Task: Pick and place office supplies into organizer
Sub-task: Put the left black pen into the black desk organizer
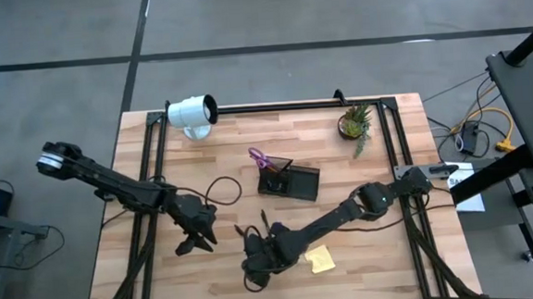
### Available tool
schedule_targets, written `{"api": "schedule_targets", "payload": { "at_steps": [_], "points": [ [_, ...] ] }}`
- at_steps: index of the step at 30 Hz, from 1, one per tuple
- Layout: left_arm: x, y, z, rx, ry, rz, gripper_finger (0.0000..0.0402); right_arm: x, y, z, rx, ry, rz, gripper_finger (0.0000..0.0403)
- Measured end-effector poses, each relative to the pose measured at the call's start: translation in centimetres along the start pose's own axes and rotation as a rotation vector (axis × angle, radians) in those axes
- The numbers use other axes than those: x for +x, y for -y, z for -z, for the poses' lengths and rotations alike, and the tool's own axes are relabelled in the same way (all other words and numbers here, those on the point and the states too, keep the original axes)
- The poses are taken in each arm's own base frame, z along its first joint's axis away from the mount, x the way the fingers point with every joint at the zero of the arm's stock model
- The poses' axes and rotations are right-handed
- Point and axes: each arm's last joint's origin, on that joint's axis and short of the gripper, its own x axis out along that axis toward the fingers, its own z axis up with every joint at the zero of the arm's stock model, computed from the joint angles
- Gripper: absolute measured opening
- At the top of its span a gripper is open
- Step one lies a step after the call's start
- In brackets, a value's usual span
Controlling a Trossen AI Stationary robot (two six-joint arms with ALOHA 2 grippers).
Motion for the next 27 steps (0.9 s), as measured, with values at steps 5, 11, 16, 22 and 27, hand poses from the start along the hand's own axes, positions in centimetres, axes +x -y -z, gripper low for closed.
{"api": "schedule_targets", "payload": {
  "at_steps": [5,11,16,22,27],
  "points": [
    [0.1,0.0,0.0,-0.001,-0.001,-0.001,0.0116,0.4,0.0,0.1,-0.002,0.005,-0.008,0.0048],
    [0.0,0.2,-0.4,0.015,0.033,0.013,0.0116,1.0,0.2,0.4,-0.001,0.011,-0.01,0.0022],
    [0.0,0.3,-0.6,0.062,0.052,0.019,0.0116,1.2,0.3,0.5,0.001,0.014,-0.01,0.0018],
    [-0.1,0.1,-0.6,0.247,0.067,-0.029,0.0116,1.4,0.4,0.5,0.0,0.015,0.0,0.0017],
    [0.0,0.1,-0.6,0.384,0.061,-0.037,0.0116,1.5,0.4,0.6,-0.001,0.015,0.001,0.0017]
  ]
}}
